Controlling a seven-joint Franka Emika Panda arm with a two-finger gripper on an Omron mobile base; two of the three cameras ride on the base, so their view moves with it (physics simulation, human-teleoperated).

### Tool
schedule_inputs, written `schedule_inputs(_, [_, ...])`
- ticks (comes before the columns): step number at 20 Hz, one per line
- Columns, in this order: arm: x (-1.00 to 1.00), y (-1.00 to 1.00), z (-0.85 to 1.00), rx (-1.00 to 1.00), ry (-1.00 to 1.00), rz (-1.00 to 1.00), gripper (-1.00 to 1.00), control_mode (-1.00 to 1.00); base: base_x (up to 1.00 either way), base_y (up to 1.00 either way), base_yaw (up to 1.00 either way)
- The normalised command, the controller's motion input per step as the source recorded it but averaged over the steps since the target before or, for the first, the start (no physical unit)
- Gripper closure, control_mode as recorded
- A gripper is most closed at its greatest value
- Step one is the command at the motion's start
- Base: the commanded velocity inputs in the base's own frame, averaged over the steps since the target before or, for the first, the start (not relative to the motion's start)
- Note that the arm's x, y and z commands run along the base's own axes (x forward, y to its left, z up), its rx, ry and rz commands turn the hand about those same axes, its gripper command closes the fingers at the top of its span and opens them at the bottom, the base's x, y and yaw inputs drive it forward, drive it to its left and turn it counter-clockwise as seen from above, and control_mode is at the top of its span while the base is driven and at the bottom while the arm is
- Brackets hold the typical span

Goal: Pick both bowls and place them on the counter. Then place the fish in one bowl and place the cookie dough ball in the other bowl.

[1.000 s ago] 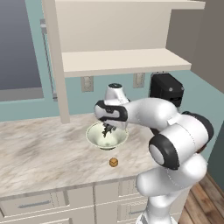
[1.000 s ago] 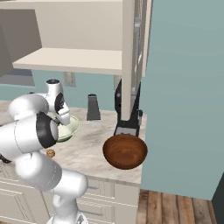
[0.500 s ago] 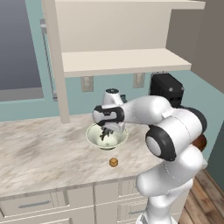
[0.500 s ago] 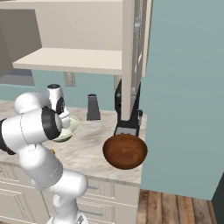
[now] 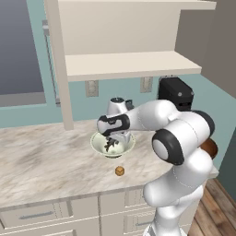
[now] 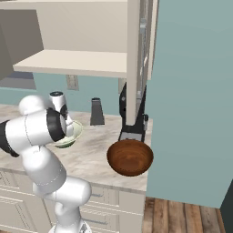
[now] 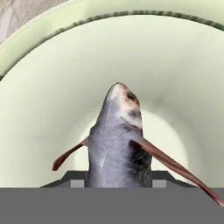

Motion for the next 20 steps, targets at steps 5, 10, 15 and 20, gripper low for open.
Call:
schedule_inputs(5, [0.04,0.00,-0.14,0.00,0.00,-0.01,1.00,-1.00,0.00,0.00,0.00])
schedule_inputs(10, [0.02,0.00,-0.09,-0.02,0.00,0.00,1.00,-1.00,0.00,0.00,0.00])
schedule_inputs(15, [0.01,0.00,-0.05,-0.02,0.00,0.00,1.00,-1.00,0.00,0.00,0.00])
schedule_inputs(20, [0.00,0.00,-0.07,-0.03,0.00,0.00,1.00,-1.00,0.00,0.00,0.00])
